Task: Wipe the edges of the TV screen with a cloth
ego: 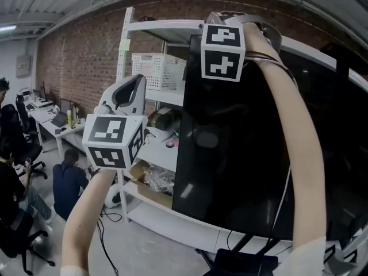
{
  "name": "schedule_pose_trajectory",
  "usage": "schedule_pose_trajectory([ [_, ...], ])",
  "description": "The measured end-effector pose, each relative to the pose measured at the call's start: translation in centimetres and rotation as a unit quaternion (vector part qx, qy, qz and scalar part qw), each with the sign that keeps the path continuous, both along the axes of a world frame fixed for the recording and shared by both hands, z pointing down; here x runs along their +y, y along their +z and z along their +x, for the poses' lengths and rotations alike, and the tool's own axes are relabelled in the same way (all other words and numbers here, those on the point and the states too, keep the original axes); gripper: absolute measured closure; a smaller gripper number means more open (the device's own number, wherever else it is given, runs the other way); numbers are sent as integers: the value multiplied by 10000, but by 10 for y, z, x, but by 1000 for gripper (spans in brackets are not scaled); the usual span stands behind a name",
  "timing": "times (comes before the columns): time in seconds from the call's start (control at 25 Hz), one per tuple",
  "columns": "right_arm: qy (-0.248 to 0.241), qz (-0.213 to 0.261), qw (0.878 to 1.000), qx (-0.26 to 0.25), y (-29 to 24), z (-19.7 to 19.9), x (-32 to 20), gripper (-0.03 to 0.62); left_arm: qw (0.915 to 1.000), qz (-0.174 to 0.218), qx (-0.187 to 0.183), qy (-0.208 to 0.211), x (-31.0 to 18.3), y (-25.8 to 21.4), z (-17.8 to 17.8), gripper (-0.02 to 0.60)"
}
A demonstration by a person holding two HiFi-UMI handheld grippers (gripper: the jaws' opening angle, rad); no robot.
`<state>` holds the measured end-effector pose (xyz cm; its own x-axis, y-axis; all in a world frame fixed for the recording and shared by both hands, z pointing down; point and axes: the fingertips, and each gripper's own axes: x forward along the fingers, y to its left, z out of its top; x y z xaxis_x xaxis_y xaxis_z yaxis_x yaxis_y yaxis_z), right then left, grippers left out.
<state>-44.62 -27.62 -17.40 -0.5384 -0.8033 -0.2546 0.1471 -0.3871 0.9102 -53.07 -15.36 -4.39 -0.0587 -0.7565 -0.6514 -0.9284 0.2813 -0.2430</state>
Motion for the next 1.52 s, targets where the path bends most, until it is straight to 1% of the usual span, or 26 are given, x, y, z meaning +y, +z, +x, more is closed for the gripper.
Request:
schedule_pose_trajectory([
  [0.12,-127,28,9998,157,4,-28,2,533,9998,-165,68,71,-32,3,-28,566],
  [0.2,-53,59,9996,259,4,-36,2,533,9996,-188,109,189,-52,-7,-42,566],
  [0.36,133,286,9989,356,4,-42,6,533,9982,146,166,550,-60,-26,-60,566],
  [0.44,205,403,9983,375,4,-46,9,533,9971,218,159,717,-64,-31,-66,566],
  [0.56,406,491,9969,454,4,-57,8,533,9953,142,32,958,-76,-37,-69,566],
  [0.68,664,550,9953,451,9,-63,9,533,9920,130,-103,1250,-77,-40,-68,566],
  [0.84,939,804,9921,217,6,-57,14,533,9845,126,-498,1679,-75,-39,-51,566],
  [0.92,1138,938,9888,242,11,-55,13,533,9784,154,-410,2020,-77,-35,-44,566],
  [1.0,1263,1048,9859,326,19,-59,13,533,9713,42,-234,2368,-82,-26,-41,566],
  [1.04,1322,1077,9846,372,24,-60,12,533,9687,-39,-209,2472,-85,-21,-39,566],
  [1.16,1527,1058,9814,487,37,-57,10,533,9646,-171,-268,2619,-89,-7,-33,566],
  [1.28,1599,1043,9802,534,50,-54,11,533,9596,-215,-107,2804,-88,4,-38,566],
  [1.36,1608,1110,9791,564,55,-54,12,533,9589,-257,-15,2827,-87,12,-44,566],
  [1.52,1443,1032,9833,401,69,-62,12,533,9594,-341,51,2801,-88,27,-55,566],
])
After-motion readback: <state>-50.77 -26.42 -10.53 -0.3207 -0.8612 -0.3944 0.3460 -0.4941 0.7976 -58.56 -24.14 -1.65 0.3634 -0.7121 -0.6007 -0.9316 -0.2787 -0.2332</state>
